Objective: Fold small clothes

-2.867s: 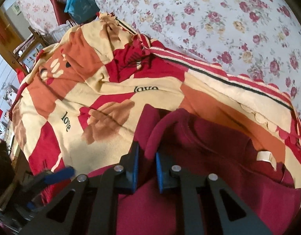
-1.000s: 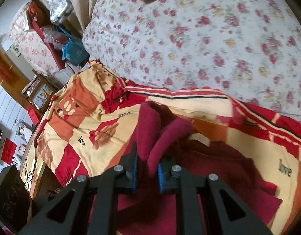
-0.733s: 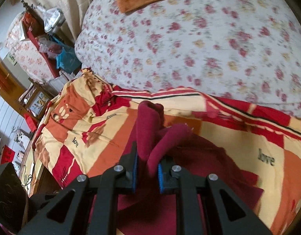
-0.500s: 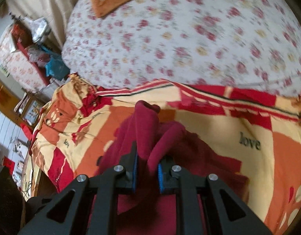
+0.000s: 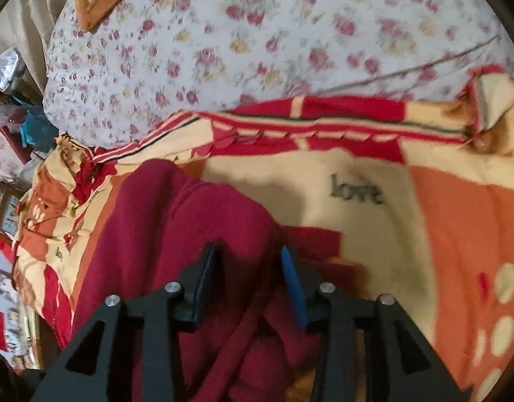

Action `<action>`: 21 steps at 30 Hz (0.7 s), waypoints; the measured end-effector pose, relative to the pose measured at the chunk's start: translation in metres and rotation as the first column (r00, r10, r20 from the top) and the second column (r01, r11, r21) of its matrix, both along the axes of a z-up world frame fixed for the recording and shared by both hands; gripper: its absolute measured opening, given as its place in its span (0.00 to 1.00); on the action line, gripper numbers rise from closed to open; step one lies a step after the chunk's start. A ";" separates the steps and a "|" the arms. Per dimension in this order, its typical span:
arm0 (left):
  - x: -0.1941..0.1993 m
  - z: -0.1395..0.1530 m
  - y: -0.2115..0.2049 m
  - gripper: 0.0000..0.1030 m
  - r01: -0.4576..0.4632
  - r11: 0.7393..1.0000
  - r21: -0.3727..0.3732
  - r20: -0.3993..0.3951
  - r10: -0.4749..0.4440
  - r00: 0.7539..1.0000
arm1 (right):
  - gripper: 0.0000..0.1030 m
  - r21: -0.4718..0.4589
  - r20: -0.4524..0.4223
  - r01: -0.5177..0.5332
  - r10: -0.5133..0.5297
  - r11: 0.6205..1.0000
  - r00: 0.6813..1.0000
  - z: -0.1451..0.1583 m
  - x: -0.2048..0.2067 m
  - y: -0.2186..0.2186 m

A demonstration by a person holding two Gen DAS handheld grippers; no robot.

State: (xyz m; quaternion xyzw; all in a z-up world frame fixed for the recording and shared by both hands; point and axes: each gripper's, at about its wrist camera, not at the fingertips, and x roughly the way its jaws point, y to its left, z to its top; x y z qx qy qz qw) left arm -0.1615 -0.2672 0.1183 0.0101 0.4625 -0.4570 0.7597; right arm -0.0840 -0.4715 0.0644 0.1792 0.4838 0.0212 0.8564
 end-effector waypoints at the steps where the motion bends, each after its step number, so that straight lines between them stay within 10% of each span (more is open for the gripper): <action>1: -0.002 0.005 0.007 0.13 0.003 1.000 -0.001 0.023 -0.002 1.000 | 0.40 0.002 0.024 -0.014 0.014 1.000 1.000 0.009 -0.006 0.003; 6: 0.007 0.011 0.053 0.13 -0.123 0.988 0.096 0.153 0.107 0.982 | 0.40 0.009 0.122 -0.163 0.160 0.987 0.979 0.042 -0.043 0.047; 14: 0.020 -0.043 0.062 0.13 -0.177 0.972 0.154 0.034 0.174 0.984 | 0.23 -0.159 -0.041 -0.278 0.275 0.947 0.961 -0.007 -0.083 0.083; 21: 0.012 -0.058 0.058 0.13 -0.165 0.968 0.190 0.070 0.155 0.985 | 0.28 0.074 0.025 -0.130 0.129 0.989 0.991 -0.004 -0.110 0.037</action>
